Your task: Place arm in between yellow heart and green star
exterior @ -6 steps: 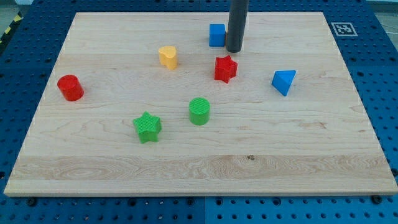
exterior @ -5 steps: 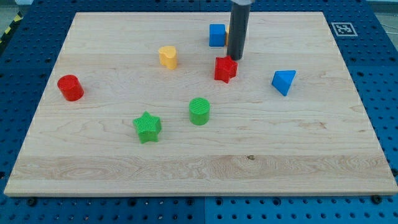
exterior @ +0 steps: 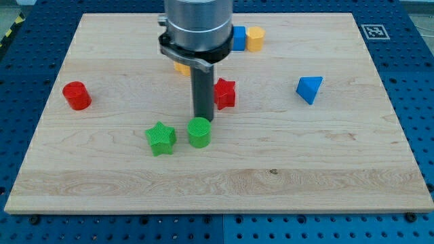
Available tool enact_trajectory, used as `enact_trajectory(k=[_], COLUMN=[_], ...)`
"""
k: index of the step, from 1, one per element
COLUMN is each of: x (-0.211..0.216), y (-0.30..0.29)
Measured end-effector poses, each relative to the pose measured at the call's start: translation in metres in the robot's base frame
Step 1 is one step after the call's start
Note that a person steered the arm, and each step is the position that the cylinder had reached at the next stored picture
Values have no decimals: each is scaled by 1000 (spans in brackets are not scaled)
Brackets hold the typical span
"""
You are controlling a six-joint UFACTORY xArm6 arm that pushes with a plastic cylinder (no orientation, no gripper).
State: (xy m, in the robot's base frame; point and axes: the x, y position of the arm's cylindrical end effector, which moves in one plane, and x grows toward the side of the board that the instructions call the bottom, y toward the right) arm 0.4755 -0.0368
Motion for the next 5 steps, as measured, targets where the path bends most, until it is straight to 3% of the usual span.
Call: enact_trajectory(k=[2, 5], x=[-3, -23], y=[-42, -44])
